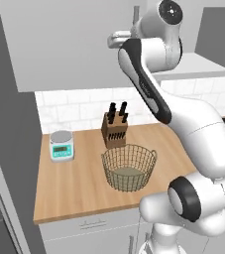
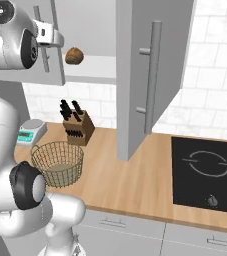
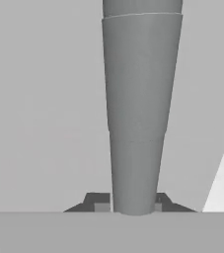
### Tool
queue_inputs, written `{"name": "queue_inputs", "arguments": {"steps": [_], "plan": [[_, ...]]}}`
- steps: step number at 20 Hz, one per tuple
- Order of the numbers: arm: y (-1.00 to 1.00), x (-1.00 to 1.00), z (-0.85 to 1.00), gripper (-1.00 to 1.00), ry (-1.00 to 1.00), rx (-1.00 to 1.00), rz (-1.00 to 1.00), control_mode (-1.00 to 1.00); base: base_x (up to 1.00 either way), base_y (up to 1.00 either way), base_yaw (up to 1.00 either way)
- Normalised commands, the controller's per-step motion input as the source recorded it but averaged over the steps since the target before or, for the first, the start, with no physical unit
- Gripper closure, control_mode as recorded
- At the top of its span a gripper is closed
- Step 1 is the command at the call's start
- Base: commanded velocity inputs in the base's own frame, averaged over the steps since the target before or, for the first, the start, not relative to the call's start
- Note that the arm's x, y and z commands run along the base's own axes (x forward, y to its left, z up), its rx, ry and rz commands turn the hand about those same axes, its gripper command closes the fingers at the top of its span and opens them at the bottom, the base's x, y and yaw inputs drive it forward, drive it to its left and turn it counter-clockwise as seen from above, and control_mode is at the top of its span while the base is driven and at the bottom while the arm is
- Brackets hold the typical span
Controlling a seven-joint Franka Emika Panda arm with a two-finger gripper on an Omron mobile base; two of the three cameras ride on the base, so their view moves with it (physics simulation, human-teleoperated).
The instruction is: Open the cabinet, pick up the bread from the cabinet and place it in the basket. Then move the basket to the dining counter.
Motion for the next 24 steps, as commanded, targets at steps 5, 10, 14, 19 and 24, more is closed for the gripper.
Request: {"name": "queue_inputs", "arguments": {"steps": [5,10,14,19,24], "plan": [[1.0,-1.0,0.0,1.0,-0.13,0.03,0.22,-1.0,0.0,0.0,0.0],[1.0,-0.82,0.0,1.0,-0.19,0.0,0.05,-1.0,0.0,0.0,0.0],[1.0,-0.91,0.03,1.0,-0.01,0.0,0.0,-1.0,0.0,0.0,0.0],[1.0,-1.0,0.12,1.0,0.04,0.0,0.0,-1.0,0.0,0.0,0.0],[1.0,-1.0,-0.01,1.0,0.0,0.0,0.0,-1.0,0.0,0.0,0.0]]}}
